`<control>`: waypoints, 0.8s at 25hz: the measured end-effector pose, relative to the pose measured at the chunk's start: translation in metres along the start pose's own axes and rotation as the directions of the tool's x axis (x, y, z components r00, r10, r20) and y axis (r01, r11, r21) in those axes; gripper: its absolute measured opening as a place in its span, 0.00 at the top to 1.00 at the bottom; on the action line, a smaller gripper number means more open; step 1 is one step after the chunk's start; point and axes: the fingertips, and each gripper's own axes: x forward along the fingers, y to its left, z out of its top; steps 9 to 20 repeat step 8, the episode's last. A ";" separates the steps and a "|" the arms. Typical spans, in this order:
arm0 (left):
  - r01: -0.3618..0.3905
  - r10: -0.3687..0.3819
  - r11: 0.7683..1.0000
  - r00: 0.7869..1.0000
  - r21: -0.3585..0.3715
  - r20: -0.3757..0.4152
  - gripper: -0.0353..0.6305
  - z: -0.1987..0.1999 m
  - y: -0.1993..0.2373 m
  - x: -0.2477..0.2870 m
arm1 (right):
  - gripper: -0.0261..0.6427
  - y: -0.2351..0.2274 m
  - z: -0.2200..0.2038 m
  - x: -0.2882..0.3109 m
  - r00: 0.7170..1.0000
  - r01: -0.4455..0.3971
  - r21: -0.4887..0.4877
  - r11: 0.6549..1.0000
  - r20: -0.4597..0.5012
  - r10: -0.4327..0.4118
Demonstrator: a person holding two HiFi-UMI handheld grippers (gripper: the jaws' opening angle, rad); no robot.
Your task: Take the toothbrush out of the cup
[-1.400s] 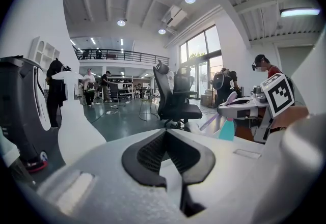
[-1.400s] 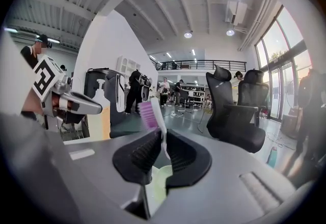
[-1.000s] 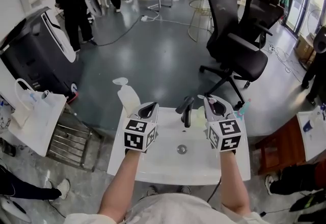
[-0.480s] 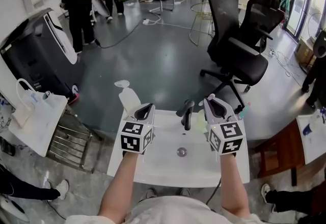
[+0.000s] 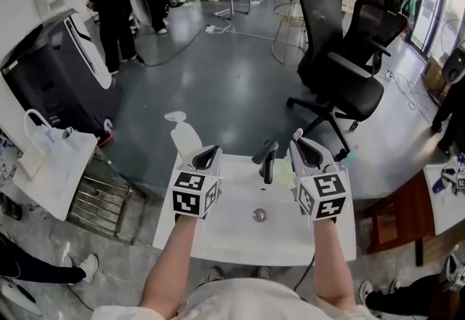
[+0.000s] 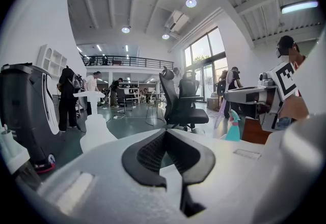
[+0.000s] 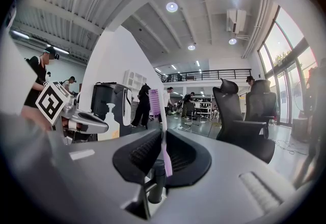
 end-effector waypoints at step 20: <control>0.002 -0.002 1.000 1.000 0.002 0.002 0.94 0.003 -0.002 -0.001 | 0.91 0.000 0.002 -0.003 1.000 0.001 -0.006 1.000 -0.001 -0.001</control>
